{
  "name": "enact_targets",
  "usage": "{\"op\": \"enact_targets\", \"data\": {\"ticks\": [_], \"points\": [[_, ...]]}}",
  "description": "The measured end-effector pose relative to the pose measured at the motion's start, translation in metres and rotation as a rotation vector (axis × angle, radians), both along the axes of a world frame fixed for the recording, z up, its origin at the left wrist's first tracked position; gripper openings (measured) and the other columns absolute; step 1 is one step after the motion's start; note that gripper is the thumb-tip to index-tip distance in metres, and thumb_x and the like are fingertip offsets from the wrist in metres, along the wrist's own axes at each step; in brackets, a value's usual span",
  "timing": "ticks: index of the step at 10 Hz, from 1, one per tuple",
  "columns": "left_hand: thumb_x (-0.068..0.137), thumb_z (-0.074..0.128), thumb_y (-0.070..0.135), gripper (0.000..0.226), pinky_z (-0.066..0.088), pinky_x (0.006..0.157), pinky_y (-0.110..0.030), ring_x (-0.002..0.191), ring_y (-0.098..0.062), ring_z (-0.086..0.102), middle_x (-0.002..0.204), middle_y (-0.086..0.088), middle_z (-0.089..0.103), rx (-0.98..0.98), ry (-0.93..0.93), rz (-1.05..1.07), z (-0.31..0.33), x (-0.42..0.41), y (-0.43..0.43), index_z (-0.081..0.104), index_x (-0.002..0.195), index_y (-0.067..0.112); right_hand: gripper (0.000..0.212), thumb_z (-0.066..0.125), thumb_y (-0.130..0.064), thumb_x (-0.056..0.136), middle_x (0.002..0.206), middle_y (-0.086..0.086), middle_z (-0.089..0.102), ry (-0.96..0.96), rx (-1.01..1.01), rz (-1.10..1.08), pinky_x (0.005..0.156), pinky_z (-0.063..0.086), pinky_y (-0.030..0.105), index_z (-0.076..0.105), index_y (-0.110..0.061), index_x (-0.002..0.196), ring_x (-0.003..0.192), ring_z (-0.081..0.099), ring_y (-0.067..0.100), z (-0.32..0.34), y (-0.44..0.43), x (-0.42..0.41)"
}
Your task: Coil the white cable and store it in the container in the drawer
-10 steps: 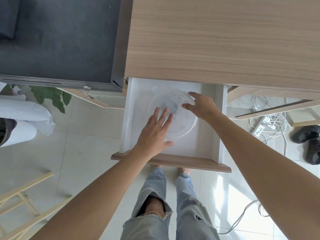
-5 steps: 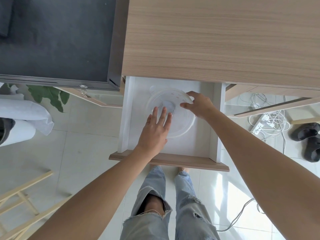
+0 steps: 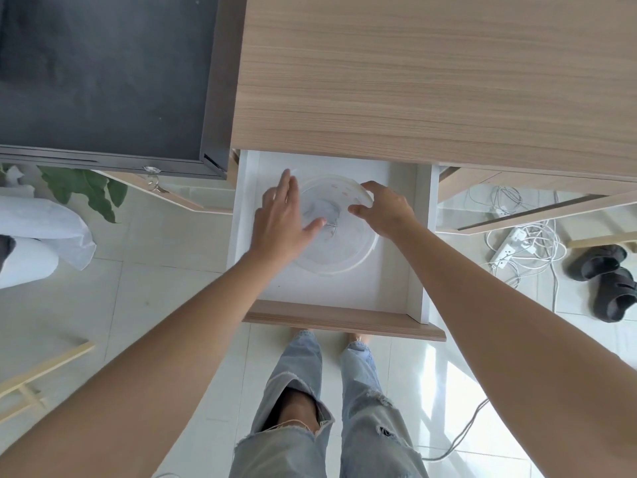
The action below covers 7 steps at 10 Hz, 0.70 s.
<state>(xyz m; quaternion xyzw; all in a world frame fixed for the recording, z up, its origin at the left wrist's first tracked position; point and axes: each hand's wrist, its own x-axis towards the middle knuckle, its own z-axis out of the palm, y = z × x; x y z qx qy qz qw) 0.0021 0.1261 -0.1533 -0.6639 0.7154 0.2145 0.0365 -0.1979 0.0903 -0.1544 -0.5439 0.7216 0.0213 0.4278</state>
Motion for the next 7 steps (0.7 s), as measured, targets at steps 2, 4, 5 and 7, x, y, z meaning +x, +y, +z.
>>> {"op": "enact_targets", "data": {"ticks": [2, 4, 5, 7], "points": [[0.076, 0.08, 0.05, 0.084, 0.046, 0.096, -0.038, 0.126, -0.027, 0.052, 0.139, -0.002, 0.055, 0.245, 0.316, 0.216, -0.006, 0.01, -0.028, 0.043, 0.142, 0.016, 0.054, 0.064, -0.04, 0.098, 0.132, 0.013, 0.065, -0.02, -0.012, -0.037, 0.097, 0.051, 0.043, 0.048, -0.027, 0.148, 0.124, 0.057, 0.035, 0.0, 0.004, 0.004], [0.066, 0.089, 0.043, 0.086, 0.049, 0.1, -0.043, 0.121, -0.025, 0.057, 0.133, -0.002, 0.058, 0.356, 0.401, 0.339, -0.005, 0.01, -0.04, 0.049, 0.14, 0.021, 0.055, 0.063, -0.039, 0.099, 0.134, 0.012, 0.065, -0.014, -0.019, -0.05, 0.095, 0.047, 0.039, 0.047, -0.026, 0.149, 0.127, 0.055, 0.035, -0.002, 0.005, 0.005], [0.07, 0.086, 0.047, 0.089, 0.047, 0.096, -0.039, 0.124, -0.027, 0.053, 0.138, -0.006, 0.046, 0.412, 0.365, 0.32, -0.008, 0.008, -0.041, 0.042, 0.144, 0.023, 0.057, 0.063, -0.04, 0.099, 0.135, 0.012, 0.064, -0.014, -0.011, -0.066, 0.096, 0.047, 0.04, 0.045, -0.026, 0.151, 0.129, 0.053, 0.034, -0.003, 0.005, 0.007], [0.091, 0.056, 0.059, 0.093, 0.039, 0.11, -0.046, 0.146, -0.029, 0.031, 0.166, -0.003, 0.004, 0.191, 0.282, 0.404, 0.019, 0.01, 0.001, 0.007, 0.16, 0.019, 0.058, 0.047, -0.042, 0.105, 0.138, 0.019, 0.06, 0.093, 0.024, -0.044, 0.083, 0.044, 0.042, 0.028, -0.017, 0.155, 0.126, 0.055, 0.04, 0.029, 0.017, 0.007]]}}
